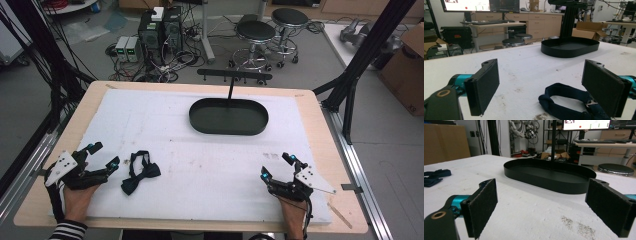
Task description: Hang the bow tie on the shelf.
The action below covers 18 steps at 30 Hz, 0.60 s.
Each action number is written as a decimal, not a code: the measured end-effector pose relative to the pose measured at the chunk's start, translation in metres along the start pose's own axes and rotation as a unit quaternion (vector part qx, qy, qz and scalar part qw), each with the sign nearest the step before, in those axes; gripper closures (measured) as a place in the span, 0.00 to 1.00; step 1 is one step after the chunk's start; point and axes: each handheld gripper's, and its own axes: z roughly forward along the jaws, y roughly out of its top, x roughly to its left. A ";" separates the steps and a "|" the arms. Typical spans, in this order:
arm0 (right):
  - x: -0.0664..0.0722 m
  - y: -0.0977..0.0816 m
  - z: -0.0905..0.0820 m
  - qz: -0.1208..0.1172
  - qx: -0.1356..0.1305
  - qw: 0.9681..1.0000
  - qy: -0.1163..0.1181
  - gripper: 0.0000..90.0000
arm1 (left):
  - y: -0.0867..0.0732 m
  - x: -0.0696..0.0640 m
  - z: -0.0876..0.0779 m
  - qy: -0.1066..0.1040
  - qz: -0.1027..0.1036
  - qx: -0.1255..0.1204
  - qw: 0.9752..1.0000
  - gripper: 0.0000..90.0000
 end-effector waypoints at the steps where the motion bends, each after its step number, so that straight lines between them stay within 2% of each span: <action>1: 0.000 0.000 0.000 0.000 0.000 1.000 0.000 0.11 | 0.000 0.000 0.000 0.000 0.000 0.000 1.000 0.17; 18: 0.000 0.000 0.001 -0.002 0.002 1.000 -0.003 0.11 | 0.000 0.000 0.001 0.000 0.004 0.003 1.000 0.16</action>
